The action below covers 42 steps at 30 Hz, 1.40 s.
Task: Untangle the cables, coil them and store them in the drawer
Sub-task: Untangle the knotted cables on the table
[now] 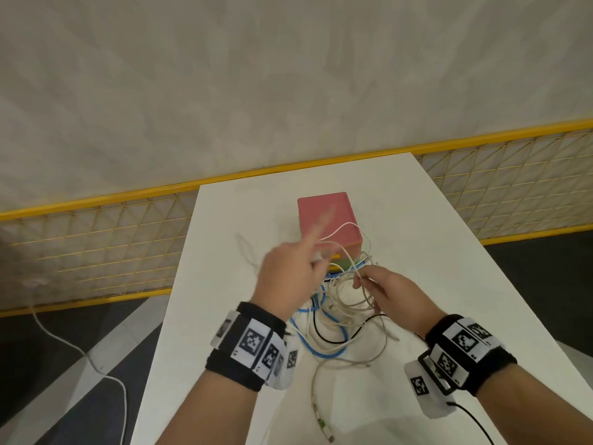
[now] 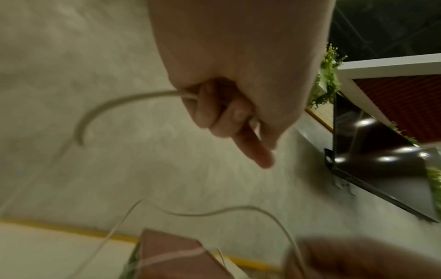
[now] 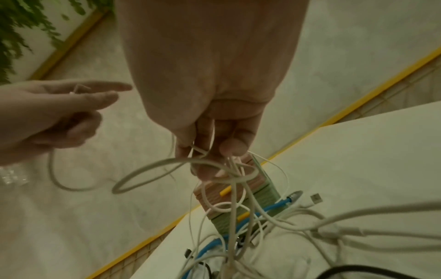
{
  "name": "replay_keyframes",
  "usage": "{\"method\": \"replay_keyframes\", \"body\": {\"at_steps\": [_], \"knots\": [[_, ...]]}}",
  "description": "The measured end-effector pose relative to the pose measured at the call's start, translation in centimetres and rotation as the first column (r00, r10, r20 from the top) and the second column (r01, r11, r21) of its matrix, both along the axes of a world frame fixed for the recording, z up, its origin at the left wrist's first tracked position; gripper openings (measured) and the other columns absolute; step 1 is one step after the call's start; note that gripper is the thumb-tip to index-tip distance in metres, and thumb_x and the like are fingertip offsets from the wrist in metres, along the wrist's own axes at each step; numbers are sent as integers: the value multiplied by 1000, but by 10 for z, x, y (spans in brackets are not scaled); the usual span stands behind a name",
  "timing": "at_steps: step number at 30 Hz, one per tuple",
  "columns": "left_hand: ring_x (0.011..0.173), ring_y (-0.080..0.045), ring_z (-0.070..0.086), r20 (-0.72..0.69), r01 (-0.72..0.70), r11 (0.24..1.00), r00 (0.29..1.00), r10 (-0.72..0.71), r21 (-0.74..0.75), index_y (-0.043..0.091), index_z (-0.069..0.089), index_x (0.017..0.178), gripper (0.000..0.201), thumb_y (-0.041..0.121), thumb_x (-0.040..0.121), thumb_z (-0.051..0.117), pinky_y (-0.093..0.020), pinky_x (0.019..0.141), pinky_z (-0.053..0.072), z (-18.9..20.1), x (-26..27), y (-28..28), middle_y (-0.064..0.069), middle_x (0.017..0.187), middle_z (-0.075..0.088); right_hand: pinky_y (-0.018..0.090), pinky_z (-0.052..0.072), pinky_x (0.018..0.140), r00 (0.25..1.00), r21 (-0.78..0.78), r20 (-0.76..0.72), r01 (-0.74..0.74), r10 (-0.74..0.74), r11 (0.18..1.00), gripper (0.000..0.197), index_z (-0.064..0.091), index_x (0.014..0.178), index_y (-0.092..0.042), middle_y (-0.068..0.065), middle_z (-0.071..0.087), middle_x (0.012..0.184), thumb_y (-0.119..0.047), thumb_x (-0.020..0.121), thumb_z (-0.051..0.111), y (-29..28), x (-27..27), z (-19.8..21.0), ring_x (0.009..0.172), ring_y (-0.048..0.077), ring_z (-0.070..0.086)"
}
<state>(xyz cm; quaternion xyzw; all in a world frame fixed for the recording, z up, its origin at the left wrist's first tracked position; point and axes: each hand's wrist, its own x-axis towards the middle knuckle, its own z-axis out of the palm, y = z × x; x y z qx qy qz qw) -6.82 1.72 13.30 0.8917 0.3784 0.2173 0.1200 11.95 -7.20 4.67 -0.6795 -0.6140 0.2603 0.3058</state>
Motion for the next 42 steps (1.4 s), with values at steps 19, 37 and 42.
{"method": "replay_keyframes", "body": {"at_steps": [19, 37, 42], "knots": [[57, -16, 57, 136, -74, 991, 987, 89, -115, 24, 59, 94, 27, 44, 97, 41, -33, 59, 48, -17, -8, 7, 6, 62, 64, 15, 45, 80, 987, 26, -157, 24, -20, 999, 44, 62, 110, -45, -25, 39, 136, -10, 84, 66, -2, 26, -17, 82, 5, 56], [57, -11, 54, 275, -223, 971, 931, 240, -91, 19, 56, 95, 17, 32, 101, 47, -28, 58, 39, 1, -14, 19, 16, 66, 63, 10, 40, 83, 979, 201, -80, 202, -190, 959, 17, 60, 75, -16, 3, 46, 96, -6, 78, 74, -9, 29, -19, 94, 20, 59], [55, -5, 51, 287, -218, 972, 929, 233, -85, 19, 56, 95, 15, 31, 100, 48, -28, 60, 40, 3, -16, 21, 18, 64, 61, 36, 47, 79, 949, 140, 156, 253, -274, 957, 24, 67, 95, -23, -5, 52, 114, -38, 79, 57, -12, 33, -8, 82, 16, 60]]}}
